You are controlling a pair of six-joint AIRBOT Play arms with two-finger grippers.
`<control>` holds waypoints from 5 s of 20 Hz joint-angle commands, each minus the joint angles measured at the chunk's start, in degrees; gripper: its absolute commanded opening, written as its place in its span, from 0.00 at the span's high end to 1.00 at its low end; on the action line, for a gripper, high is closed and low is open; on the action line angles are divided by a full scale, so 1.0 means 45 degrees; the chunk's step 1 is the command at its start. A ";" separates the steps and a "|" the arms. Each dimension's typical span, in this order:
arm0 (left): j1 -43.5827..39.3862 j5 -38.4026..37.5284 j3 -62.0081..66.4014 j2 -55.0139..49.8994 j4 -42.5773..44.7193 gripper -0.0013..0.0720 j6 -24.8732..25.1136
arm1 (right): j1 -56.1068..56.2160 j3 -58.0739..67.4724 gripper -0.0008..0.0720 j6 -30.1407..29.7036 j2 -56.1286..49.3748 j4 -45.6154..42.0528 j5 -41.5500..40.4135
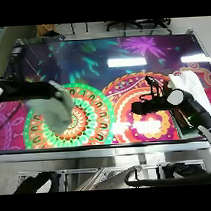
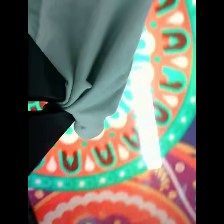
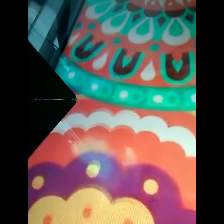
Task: Fold the shirts.
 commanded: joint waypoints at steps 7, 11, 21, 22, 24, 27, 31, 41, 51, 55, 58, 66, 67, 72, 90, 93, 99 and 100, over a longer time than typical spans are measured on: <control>-0.5134 0.2458 -0.2297 -0.2463 -0.1715 0.04 -0.1122 | -0.1452 0.0039 0.77 0.0010 0.0733 0.0015 0.1477; -0.3264 -0.0510 -0.0199 -0.2764 -0.1486 0.07 0.0000 | -0.2443 0.0544 0.46 -0.0685 0.0622 0.0010 0.1472; 0.3721 0.1802 -0.4342 -0.3313 -0.3094 0.06 0.2166 | -0.1574 0.1010 0.16 -0.4104 -0.3118 0.2871 -0.0257; 0.3910 0.2045 -0.4425 -0.3871 -0.3915 0.06 0.2715 | -0.1214 0.1010 0.16 -0.4104 -0.3599 0.2866 -0.0588; 0.4041 0.2521 -0.4260 -0.4983 -0.5163 0.06 0.3531 | -0.0631 0.1010 0.16 -0.4109 -0.4493 0.2871 -0.1234; 0.4036 0.2361 -0.3415 -0.6543 -0.5459 0.06 0.3789 | -0.0296 0.1015 0.17 -0.4260 -0.5377 0.3444 -0.1744; 0.3701 0.1525 -0.2589 -0.8034 -0.6149 0.06 0.4133 | -0.0063 0.1015 0.17 -0.5246 -0.5809 0.5110 -0.1894; 0.2341 0.1846 -0.2584 -0.8242 -0.7461 0.96 0.4872 | 0.0053 0.1015 0.97 -0.6324 -0.5843 0.6586 -0.1821; 0.3881 -0.0180 0.1059 -0.1151 -0.7465 0.97 0.4250 | -0.2492 0.5765 0.97 -0.6329 -0.2030 0.7966 0.0772; 0.3886 -0.0073 0.3755 0.1943 -0.6951 0.97 0.3920 | -0.2579 0.7980 0.97 -0.7334 0.0287 0.7907 0.0549; 0.3886 -0.0301 0.4624 0.3599 -0.4522 0.97 0.2623 | -0.2579 0.8218 0.97 -0.7325 0.1987 0.6305 -0.0685; 0.3852 -0.0393 -0.3653 0.5168 -0.4153 0.97 0.2302 | -0.2565 0.3954 0.97 -0.2778 0.1020 0.2603 0.1025; 0.3701 0.0053 -0.5100 0.4940 -0.4158 0.97 0.2327 | -0.2555 0.2861 0.97 -0.2793 0.0665 0.2788 0.0981; 0.1651 0.3580 -0.9214 0.2118 -0.4459 0.97 0.3555 | -0.2550 -0.0359 0.97 -0.4945 -0.1987 0.4449 0.0709; 0.0243 0.2652 -0.5391 -0.3740 -0.4337 0.97 0.3993 | -0.0801 -0.0850 0.15 -0.3390 -0.1020 0.2880 0.2045; 0.0243 0.2443 -0.5391 -0.3740 -0.4337 0.97 0.3993 | 0.1554 -0.2346 0.10 -0.3254 -0.1515 0.2895 -0.0767; 0.0243 0.2438 -0.5391 -0.3740 -0.4352 0.97 0.3993 | 0.3959 -0.2220 0.10 -0.4784 -0.3492 0.5654 -0.4153; 0.0243 0.2438 -0.5391 -0.3740 -0.4347 0.97 0.3993 | 0.4022 -0.2113 0.10 -0.5231 -0.3701 0.6042 -0.4284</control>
